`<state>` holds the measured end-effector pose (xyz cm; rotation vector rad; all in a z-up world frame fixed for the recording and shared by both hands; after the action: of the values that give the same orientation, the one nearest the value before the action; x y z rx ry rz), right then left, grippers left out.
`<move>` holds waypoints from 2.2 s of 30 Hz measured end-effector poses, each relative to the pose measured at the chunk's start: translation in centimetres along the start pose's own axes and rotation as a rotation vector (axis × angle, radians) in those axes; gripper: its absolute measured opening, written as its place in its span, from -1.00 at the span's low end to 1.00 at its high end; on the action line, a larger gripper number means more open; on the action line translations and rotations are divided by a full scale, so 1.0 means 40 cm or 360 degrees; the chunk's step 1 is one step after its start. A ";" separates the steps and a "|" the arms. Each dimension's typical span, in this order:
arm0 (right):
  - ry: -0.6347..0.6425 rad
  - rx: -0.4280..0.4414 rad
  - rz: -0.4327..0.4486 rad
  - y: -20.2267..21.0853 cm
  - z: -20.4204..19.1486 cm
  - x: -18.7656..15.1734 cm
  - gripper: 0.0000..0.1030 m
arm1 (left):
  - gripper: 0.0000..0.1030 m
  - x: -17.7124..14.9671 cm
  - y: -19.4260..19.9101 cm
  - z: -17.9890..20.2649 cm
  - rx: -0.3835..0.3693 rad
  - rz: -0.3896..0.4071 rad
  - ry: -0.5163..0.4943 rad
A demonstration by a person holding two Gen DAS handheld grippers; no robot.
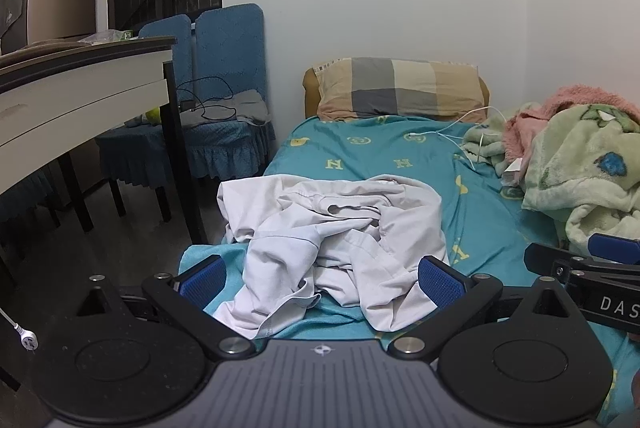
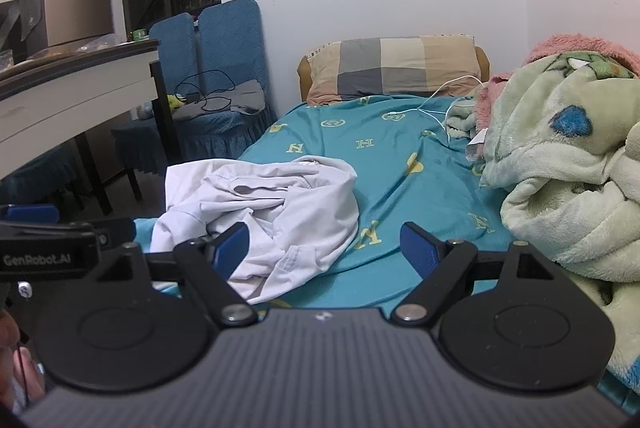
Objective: Fold clothes
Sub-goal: 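Move both grippers toward the crumpled white T-shirt on the bed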
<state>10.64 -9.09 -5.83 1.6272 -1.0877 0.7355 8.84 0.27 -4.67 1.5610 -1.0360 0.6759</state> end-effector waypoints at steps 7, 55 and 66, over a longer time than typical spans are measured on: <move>0.0014 0.0000 0.0008 0.000 -0.006 0.003 0.63 | 0.99 -0.001 0.001 0.000 0.0010 -0.0019 -0.0011; -0.0124 -0.0031 0.0099 0.019 0.041 0.042 0.63 | 0.99 -0.010 -0.006 0.008 -0.0055 0.0007 -0.0012; -0.0113 -0.0088 0.0114 0.019 0.059 0.038 0.63 | 0.99 -0.014 -0.023 0.010 -0.0006 -0.0018 -0.0058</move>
<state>10.46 -11.84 -4.96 1.5844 -1.2124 0.6929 9.37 0.06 -5.68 1.5802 -1.0538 0.6398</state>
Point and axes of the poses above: each gripper's, at about its wrist camera, not at the fingertips, and y roughly against the way its jaws point, z to its right, x to its top, the point moved 10 cm from there along -y, roughly the way its jaws point, and after that the axes turned 12 degrees about -y, right-handed, at the moved point
